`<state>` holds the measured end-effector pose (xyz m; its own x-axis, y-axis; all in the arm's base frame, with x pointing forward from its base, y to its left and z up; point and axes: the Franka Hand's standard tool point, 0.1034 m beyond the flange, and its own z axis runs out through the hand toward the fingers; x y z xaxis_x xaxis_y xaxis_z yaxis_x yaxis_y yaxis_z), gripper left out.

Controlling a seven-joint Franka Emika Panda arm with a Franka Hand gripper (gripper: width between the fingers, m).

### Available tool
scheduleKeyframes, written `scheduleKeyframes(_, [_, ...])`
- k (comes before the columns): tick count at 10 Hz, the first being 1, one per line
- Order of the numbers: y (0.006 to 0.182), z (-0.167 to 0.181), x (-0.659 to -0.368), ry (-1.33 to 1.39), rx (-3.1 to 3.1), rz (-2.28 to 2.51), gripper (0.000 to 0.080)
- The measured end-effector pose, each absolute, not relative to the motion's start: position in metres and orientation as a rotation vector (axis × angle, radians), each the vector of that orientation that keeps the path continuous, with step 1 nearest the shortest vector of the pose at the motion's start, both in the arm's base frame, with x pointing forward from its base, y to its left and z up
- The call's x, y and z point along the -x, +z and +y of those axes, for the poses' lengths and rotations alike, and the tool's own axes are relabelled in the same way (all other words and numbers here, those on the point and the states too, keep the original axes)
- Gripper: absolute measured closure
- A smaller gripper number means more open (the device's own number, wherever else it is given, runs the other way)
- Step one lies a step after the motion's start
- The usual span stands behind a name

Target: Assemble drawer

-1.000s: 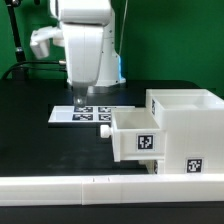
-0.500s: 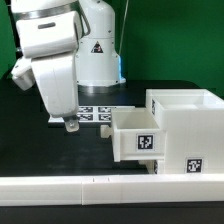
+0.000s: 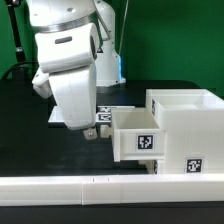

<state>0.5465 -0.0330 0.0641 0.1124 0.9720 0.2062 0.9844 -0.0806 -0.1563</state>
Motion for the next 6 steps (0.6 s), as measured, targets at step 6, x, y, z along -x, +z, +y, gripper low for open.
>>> scheduleKeyframes(6, [0.066,0.021,-0.551,-0.038,2.231,-1.803,0.015])
